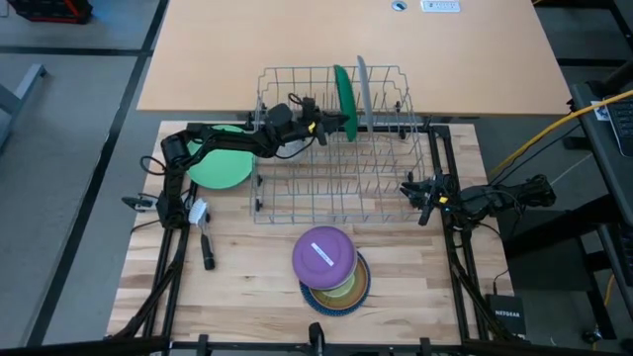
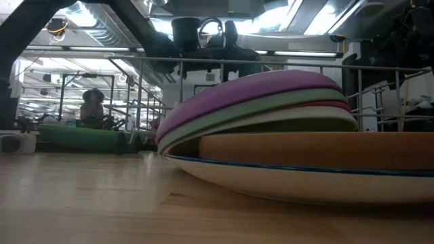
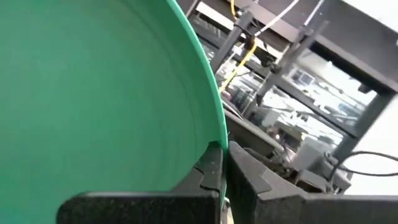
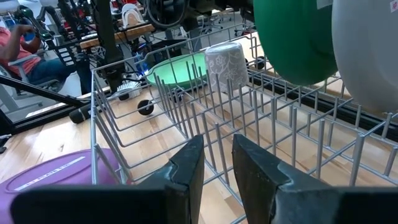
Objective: Sort dishes
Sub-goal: Put the dark green plate in the dish rack
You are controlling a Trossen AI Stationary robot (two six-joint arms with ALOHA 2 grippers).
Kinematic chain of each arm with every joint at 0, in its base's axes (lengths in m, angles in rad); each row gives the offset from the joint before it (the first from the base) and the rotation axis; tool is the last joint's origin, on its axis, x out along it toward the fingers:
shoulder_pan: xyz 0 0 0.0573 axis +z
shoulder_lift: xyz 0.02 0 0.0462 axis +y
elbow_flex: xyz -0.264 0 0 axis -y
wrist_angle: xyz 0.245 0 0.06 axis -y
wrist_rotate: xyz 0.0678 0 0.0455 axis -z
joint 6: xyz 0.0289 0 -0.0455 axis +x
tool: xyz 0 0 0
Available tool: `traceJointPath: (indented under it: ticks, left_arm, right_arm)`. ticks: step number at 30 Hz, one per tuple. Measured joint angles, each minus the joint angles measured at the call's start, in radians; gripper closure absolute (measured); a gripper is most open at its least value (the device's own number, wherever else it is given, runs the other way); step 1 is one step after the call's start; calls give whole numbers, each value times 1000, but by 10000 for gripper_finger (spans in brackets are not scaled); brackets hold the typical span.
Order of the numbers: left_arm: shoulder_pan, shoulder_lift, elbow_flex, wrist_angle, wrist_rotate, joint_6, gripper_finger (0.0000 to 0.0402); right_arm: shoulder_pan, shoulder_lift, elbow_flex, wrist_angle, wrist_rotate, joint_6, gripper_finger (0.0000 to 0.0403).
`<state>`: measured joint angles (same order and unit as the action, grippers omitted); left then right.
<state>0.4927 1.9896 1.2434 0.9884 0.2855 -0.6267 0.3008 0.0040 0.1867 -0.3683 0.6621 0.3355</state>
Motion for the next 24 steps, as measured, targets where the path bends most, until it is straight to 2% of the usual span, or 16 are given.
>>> traceJointPath:
  ticks: [4, 10, 24]
  left_arm:
    - [1, 0, 0, 30, 51, 32, 401]
    - [27, 0, 0, 51, 62, 45, 401]
    - [76, -2, 2, -76, 41, 68, 401]
  right_arm:
    - [0, 0, 0, 0, 0, 0, 315]
    - [0, 0, 0, 0, 0, 0, 315]
    - [0, 0, 0, 5, -1, -3, 315]
